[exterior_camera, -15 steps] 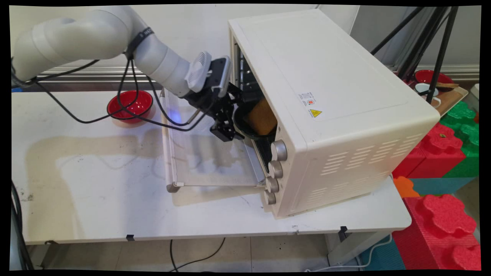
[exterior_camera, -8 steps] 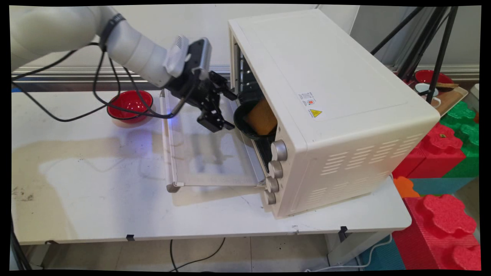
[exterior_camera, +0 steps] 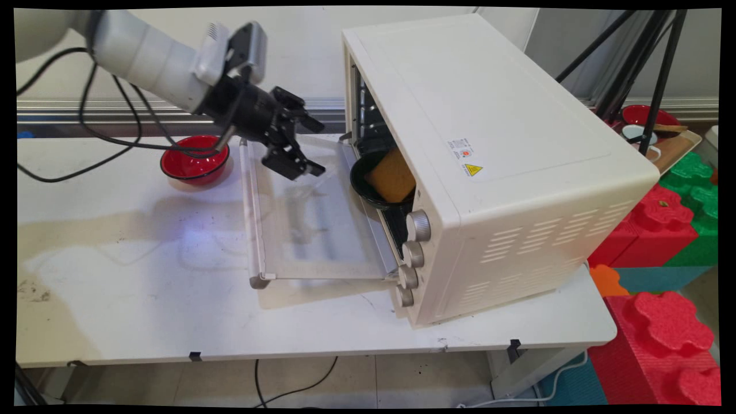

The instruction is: Close the oven

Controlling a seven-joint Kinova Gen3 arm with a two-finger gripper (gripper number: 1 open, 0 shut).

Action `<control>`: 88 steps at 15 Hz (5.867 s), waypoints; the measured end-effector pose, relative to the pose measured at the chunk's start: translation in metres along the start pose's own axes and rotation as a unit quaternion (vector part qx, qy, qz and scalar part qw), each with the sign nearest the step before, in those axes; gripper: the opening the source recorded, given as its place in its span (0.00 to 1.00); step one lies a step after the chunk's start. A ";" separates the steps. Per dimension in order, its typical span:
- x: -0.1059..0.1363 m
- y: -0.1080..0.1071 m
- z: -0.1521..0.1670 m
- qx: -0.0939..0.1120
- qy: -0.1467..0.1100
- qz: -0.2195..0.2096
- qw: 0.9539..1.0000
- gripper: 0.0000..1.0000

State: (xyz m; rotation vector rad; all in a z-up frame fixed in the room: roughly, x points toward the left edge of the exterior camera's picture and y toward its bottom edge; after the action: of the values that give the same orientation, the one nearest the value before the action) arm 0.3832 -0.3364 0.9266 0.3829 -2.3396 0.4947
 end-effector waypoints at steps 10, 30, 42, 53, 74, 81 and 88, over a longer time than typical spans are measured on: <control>-0.037 0.011 -0.077 0.008 0.013 -0.074 0.997 1.00; -0.125 0.033 -0.136 -0.029 -0.060 -0.090 0.994 1.00; -0.145 0.046 -0.127 -0.060 -0.084 -0.085 0.991 0.00; -0.145 0.058 -0.079 -0.072 -0.101 -0.093 0.988 0.00; -0.140 0.057 -0.012 -0.040 -0.079 -0.118 0.989 0.00; -0.122 0.046 -0.016 -0.027 -0.051 -0.115 0.992 0.00; -0.100 0.035 -0.026 -0.014 -0.023 -0.115 0.993 0.00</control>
State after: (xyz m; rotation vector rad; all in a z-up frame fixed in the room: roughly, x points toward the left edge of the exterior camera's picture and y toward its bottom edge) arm 0.4552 -0.2802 0.8667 0.6476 -2.3057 0.3452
